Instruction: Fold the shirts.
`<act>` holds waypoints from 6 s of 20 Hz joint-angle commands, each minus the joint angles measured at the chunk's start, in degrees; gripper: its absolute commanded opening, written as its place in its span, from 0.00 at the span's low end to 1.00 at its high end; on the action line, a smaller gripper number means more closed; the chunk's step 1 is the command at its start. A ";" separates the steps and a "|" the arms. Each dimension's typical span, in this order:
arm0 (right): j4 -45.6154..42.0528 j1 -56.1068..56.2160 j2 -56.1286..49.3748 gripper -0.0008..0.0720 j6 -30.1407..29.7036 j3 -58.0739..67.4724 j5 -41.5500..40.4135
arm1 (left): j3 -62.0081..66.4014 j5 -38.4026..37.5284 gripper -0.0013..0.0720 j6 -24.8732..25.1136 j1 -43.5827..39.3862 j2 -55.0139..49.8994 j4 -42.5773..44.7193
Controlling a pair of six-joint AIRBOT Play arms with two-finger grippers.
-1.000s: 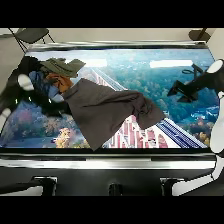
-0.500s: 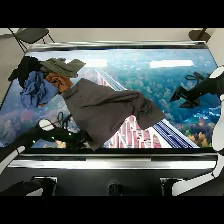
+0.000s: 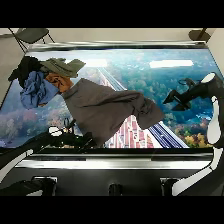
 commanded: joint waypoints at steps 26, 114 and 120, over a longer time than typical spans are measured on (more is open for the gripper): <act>5.49 5.51 54.55 0.09 -7.69 9.35 -59.08 | 69.79 7.15 0.07 21.03 21.90 30.23 11.69; -1.60 -4.07 17.29 0.09 -9.33 -21.88 -9.03 | 33.07 -32.15 0.06 18.91 25.07 -10.80 26.53; 4.72 -4.07 41.75 0.09 -9.84 4.37 -30.25 | 69.68 -21.00 0.06 12.35 25.00 7.96 31.43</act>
